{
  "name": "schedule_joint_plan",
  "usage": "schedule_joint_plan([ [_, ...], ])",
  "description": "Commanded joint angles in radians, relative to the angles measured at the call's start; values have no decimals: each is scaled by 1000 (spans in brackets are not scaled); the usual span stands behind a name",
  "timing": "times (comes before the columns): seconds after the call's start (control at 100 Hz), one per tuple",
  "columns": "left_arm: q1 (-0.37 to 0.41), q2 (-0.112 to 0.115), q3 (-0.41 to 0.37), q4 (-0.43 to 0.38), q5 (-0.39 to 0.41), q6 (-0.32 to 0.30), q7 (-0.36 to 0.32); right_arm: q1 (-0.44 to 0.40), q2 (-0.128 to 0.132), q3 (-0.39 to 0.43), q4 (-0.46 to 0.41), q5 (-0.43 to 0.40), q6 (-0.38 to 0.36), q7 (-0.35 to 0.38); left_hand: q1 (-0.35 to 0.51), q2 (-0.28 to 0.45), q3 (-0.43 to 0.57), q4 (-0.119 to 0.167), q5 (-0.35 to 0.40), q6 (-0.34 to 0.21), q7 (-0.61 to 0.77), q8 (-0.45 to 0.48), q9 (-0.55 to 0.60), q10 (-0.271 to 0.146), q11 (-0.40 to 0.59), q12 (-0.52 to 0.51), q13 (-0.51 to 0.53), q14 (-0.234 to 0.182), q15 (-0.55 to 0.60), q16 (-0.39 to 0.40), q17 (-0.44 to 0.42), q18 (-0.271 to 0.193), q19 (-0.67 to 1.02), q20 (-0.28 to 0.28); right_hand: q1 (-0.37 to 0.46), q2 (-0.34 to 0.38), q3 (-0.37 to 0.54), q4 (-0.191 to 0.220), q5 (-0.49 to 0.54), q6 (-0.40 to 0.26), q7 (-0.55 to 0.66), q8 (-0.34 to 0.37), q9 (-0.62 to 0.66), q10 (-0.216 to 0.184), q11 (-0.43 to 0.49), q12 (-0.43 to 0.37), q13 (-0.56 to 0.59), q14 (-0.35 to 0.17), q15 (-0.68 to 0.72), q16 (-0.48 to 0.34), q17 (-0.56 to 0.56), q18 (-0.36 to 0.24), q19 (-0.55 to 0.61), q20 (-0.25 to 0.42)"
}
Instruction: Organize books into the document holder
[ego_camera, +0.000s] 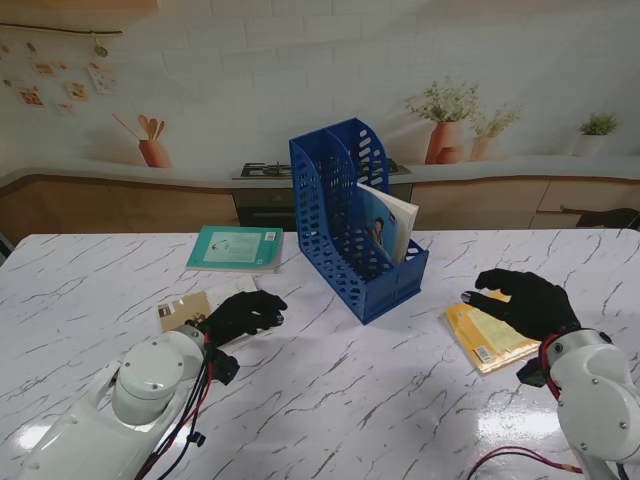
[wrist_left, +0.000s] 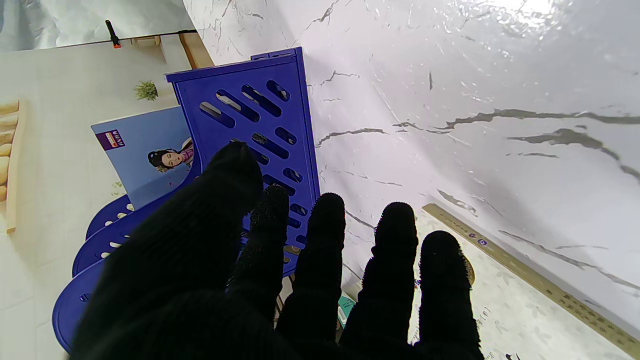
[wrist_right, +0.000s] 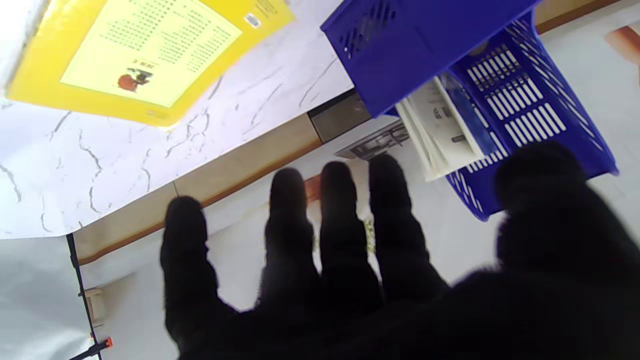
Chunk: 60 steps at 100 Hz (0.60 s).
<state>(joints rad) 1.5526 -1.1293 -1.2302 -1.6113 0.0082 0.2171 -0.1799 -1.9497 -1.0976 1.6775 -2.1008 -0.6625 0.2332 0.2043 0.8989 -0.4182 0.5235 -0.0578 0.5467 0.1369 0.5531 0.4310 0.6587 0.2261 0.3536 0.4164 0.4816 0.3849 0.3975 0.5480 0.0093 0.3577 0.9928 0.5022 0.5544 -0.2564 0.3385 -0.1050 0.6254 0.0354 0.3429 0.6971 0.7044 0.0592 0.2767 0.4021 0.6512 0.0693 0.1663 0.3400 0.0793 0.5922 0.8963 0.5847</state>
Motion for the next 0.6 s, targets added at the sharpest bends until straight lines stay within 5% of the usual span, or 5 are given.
schedule_joint_plan([
  [0.0,-4,-5,5,6,-3,-29,-13,5,11,2,13,-7,-4,3,-24,28,-18,23,-17,-1,-3,0,-8,-9,-1,10,-29,-23,-19,-7,-15,-16,-32,-9,21,37,-33,37,-20,24,-34,-32,-29,-9,-39,-31,-53,-45,-43,-41,-39,-174,-42,-38],
  [0.19,-8,-4,5,8,-4,-30,-19,88,33,-1,95,-21,18,104,-23,30,-18,23,-16,-1,-3,1,-9,-9,-2,10,-29,-24,-20,-7,-15,-17,-33,-10,58,72,-96,41,-60,46,-62,-71,-100,-20,-85,-98,-152,-97,-80,-124,-82,-264,-132,-172],
  [0.59,-6,-2,2,5,-7,-11,-28,239,68,-70,265,-43,27,255,-22,37,-27,23,-16,0,-4,1,-11,-10,-3,10,-30,-24,-21,-7,-17,-20,-36,-12,93,139,-169,41,-129,67,-113,-114,-205,-28,-113,-187,-265,-144,-79,-194,-120,-453,-209,-344],
])
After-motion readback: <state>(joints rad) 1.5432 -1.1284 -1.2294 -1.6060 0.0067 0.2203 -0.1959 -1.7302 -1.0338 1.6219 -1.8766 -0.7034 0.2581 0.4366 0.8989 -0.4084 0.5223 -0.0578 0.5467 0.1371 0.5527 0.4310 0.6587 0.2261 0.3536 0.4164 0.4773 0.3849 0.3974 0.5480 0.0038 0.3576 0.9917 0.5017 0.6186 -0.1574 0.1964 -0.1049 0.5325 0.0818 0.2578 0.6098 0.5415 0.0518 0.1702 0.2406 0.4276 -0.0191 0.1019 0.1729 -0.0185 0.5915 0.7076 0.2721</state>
